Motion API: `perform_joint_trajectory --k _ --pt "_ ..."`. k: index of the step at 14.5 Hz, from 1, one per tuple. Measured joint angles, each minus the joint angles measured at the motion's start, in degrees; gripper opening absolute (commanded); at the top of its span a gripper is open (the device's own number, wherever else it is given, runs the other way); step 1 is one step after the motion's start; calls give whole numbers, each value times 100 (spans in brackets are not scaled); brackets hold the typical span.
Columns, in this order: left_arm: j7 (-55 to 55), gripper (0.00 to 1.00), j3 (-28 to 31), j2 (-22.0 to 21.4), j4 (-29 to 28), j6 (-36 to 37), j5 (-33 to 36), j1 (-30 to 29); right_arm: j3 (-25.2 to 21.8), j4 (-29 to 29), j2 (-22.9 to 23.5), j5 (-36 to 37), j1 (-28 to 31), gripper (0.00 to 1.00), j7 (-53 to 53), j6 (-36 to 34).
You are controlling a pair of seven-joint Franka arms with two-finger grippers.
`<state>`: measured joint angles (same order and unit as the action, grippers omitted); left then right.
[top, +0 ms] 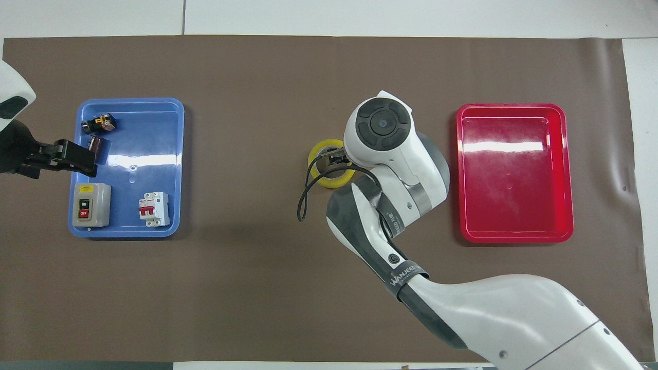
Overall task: Place and move tape with both arms
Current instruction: 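Grasp the yellow tape roll with the right gripper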
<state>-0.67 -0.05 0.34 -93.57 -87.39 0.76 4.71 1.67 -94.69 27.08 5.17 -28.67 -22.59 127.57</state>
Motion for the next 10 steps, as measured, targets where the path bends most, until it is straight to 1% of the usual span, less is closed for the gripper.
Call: perform_joint_trajectory --k 2,5,6,7,8,9,10 --pt "23 100 -60 28 129 140 0 -8 -32 19 190 18 11 100 -3 261" --pt "48 100 -151 23 243 221 -105 -136 -45 20 390 21 -8 100 -3 341" --pt "62 100 -159 14 243 237 -200 -193 -41 20 454 22 -34 89 -3 368" --pt "76 100 -165 13 242 241 -266 -240 -37 20 505 28 -49 67 -3 401" --pt "86 100 -171 14 241 243 -290 -263 -35 21 528 39 -50 50 -3 418" --pt "93 100 -191 13 241 248 -298 -277 -39 21 536 43 -46 38 -2 421" --pt "94 100 -223 13 241 258 -299 -279 -44 19 542 44 -41 22 9 421"
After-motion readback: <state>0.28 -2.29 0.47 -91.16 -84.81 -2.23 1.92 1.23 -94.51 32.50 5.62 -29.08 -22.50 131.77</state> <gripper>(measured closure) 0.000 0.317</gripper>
